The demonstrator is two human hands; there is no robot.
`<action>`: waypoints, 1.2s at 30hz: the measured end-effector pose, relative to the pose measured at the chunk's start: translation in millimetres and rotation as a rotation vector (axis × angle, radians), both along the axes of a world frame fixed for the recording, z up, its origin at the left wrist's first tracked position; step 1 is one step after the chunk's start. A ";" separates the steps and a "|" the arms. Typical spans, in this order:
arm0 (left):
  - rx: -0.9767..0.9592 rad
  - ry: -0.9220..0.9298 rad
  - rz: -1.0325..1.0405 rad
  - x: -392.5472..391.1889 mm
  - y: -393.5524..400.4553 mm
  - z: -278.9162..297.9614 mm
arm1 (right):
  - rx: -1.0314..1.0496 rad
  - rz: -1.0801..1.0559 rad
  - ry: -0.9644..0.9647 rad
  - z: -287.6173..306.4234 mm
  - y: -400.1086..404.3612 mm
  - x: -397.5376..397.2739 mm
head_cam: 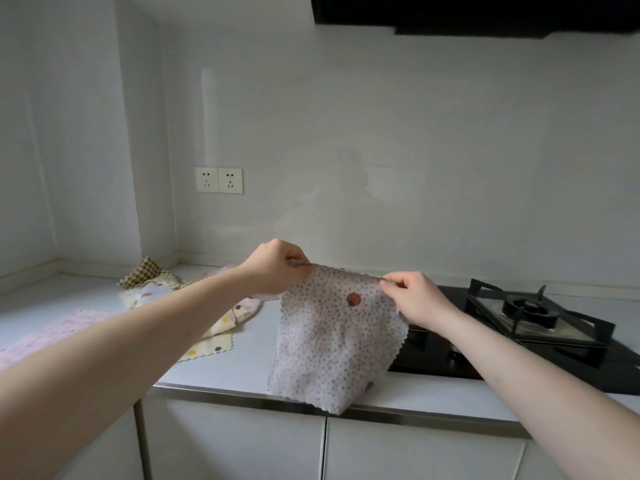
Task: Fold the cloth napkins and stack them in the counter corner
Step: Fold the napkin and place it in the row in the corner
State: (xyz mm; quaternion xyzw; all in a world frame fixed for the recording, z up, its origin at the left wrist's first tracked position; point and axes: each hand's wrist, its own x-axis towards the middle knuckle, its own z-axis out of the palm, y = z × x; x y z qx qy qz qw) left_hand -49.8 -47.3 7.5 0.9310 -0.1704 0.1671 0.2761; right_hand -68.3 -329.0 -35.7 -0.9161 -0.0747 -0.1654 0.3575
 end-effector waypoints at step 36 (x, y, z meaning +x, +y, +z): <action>0.176 -0.047 0.042 37.5 19.7 -109.3 | -0.296 -0.039 -0.163 -61.6 1.2 24.1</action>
